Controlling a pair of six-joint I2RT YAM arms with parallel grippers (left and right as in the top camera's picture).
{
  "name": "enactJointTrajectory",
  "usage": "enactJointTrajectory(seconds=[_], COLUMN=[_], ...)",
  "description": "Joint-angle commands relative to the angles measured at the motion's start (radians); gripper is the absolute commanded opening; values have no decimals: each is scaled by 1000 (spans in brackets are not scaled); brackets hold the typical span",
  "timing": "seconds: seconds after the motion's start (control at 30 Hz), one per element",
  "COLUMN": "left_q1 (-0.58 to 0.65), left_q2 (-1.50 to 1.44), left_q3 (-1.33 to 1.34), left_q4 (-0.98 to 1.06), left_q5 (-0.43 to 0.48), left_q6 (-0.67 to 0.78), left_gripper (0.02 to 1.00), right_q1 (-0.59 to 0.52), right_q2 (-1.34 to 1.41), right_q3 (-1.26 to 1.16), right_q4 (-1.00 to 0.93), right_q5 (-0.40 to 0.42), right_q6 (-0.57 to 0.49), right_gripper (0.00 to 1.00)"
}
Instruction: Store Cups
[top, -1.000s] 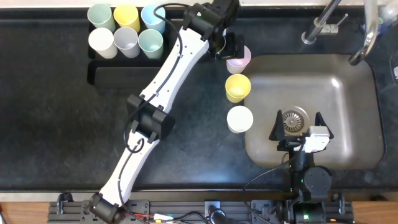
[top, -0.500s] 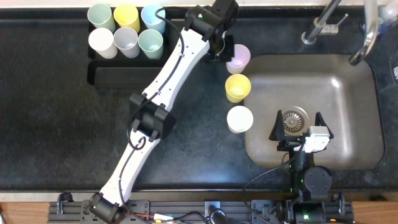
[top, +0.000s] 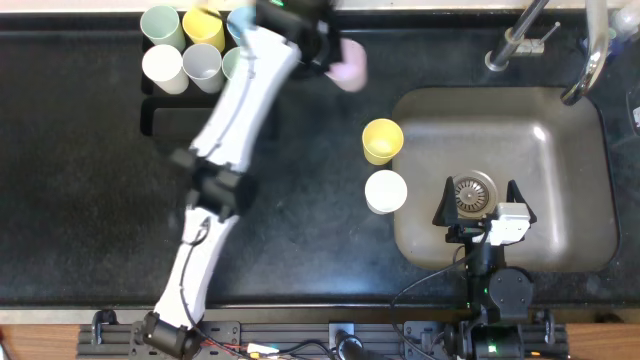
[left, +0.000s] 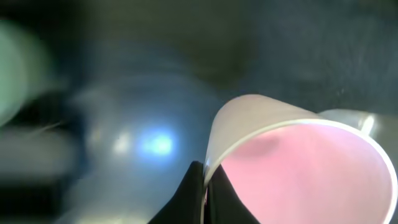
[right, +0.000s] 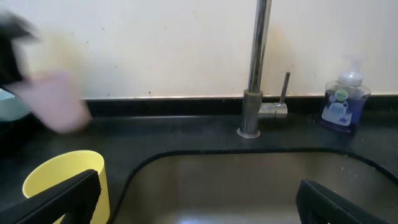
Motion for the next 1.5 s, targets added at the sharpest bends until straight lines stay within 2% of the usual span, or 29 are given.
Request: enactJointTrajectory(seconds=[0.03,0.13,0.23,0.27,0.3,0.33,0.47,0.63,1.5], left_q1=[150,241,341,384,462,500,586,611,620], left_q2=[-336,-512,-686,-746,-837,-869,-889,-821,-596], left_q3=[-56,-277,-576,-698,-909,-1003,-1192,-1229,-1229], left_q4=[-116,-115,-84,-43,70,131,298,352,420], left_q5=[-124,-219,-260,-254,-202,-166,-72,-97,-109], left_q6=[-65,-71,-153,-184,-199,-199,-211,-262,-296], left_gripper=[36,36,36,36,38,36,36,36,36], right_q1=[-1,-1,-1,-1,-1,-1,-1,-1,-1], right_q2=[-8,-8,-8,-8,-8,-8,-8,-8,-8], right_q3=[-13,-13,-13,-13,-13,-13,-13,-13,-13], right_q4=[5,5,5,5,5,5,5,5,5], right_q5=[0,0,0,0,0,0,0,0,0], right_q6=[0,0,0,0,0,0,0,0,0], right_gripper=[996,998,998,996,996,998,998,998,998])
